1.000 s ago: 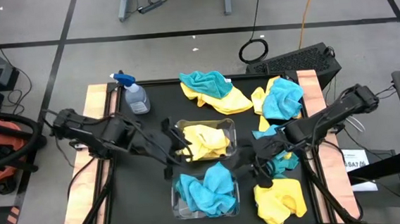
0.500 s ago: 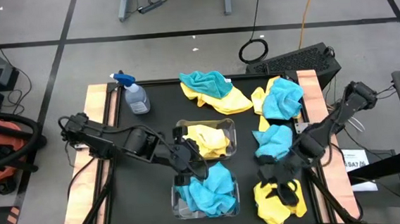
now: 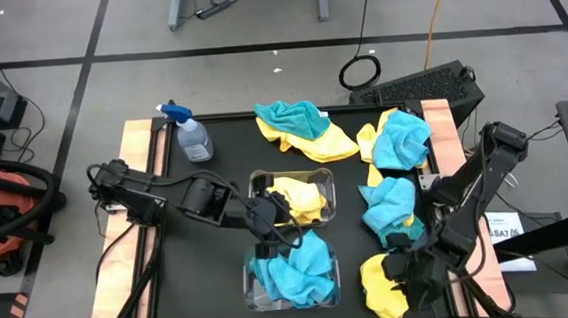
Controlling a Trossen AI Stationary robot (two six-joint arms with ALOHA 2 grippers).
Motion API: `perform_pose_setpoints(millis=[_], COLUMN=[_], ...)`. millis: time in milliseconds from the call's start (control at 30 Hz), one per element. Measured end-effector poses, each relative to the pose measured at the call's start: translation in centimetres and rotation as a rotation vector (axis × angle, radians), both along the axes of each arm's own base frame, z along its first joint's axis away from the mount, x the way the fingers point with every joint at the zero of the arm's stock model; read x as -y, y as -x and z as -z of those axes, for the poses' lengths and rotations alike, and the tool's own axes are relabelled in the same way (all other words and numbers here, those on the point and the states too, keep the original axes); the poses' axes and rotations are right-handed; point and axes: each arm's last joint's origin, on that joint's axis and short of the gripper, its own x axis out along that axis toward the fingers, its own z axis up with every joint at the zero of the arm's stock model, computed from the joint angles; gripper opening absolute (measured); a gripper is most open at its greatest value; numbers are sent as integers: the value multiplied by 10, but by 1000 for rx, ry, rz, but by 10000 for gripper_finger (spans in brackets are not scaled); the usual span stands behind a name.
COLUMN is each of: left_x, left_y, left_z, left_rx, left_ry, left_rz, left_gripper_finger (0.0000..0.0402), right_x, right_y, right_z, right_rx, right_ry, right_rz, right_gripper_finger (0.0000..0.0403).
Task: Sort microfiber towel by color & place in baskets
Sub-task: Put the yellow microfiber cloth into the top transparent bin
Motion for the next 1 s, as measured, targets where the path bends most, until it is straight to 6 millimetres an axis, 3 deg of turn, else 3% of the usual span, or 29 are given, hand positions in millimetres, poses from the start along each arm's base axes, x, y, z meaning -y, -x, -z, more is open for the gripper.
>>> perform_pose_setpoints(millis=[467, 600, 767, 1000], left_x=[1, 1, 1, 1], left_y=[-1, -1, -1, -1], left_z=[-1, -1, -1, -1], left_rx=[17, 17, 17, 17], left_ry=[5, 5, 6, 5], left_rz=[2, 1, 1, 1], left_gripper_finger=[187, 187, 187, 187], right_x=[-11, -10, -8, -8], right_y=[-8, -10, -11, -11], right_z=[43, 46, 46, 41], right_rx=[-98, -90, -71, -64], right_ry=[203, 224, 247, 230], right_rz=[28, 30, 24, 30], right_gripper_finger=[181, 132, 20, 3])
